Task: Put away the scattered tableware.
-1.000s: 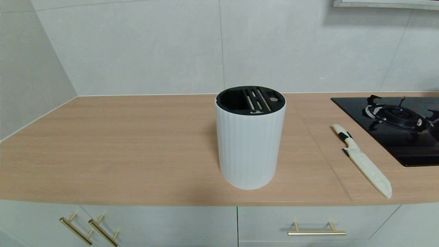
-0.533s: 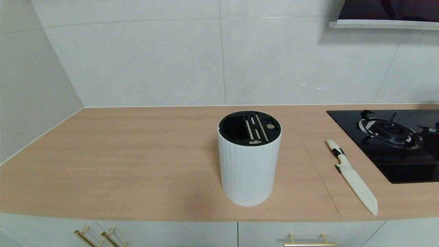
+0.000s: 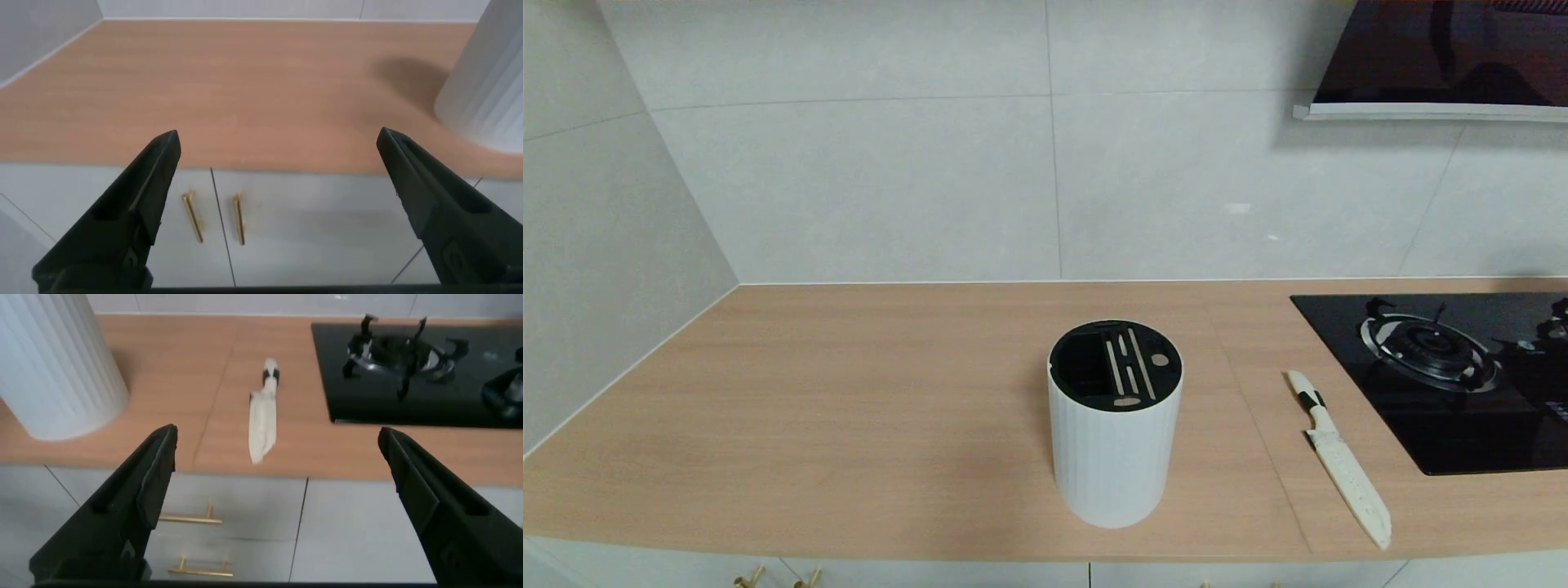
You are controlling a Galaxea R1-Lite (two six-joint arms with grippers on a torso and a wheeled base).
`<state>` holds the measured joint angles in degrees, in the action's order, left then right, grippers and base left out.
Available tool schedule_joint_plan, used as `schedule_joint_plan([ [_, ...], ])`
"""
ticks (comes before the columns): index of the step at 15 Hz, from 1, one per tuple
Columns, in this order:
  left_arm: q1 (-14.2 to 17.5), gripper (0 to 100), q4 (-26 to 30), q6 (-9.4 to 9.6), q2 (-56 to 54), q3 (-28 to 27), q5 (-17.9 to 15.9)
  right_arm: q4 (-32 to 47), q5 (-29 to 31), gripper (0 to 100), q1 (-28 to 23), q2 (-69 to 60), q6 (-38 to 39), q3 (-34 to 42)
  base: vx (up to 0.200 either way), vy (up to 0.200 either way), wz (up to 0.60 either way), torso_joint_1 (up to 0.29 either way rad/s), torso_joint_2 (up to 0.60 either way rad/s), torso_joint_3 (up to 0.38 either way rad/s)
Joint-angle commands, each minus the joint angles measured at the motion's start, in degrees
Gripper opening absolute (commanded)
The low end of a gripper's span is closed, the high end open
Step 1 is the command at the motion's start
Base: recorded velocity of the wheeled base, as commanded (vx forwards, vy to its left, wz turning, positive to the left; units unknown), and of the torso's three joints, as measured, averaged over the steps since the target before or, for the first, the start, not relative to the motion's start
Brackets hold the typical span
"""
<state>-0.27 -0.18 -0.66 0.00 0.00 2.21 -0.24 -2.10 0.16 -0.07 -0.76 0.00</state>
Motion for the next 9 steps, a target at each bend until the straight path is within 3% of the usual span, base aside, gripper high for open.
schedule_joint_plan([
  [1,0.0,100,-0.08,-0.04,0.0,0.0,-0.01,-0.02,-0.01,100,0.02,0.07,-0.04,0.0,0.0,0.0,0.0,0.222,-0.47,-0.251],
  [6,0.0,100,-0.08,-0.04,0.0,0.0,-0.01,-0.02,-0.01,100,0.02,0.07,-0.04,0.0,0.0,0.0,0.0,0.191,-0.39,-0.204],
  [9,0.0,100,0.01,-0.04,0.09,0.0,0.08,-0.02,-0.01,100,0.02,0.07,-0.04,0.0,0.0,0.0,0.0,0.034,-0.06,-0.036],
])
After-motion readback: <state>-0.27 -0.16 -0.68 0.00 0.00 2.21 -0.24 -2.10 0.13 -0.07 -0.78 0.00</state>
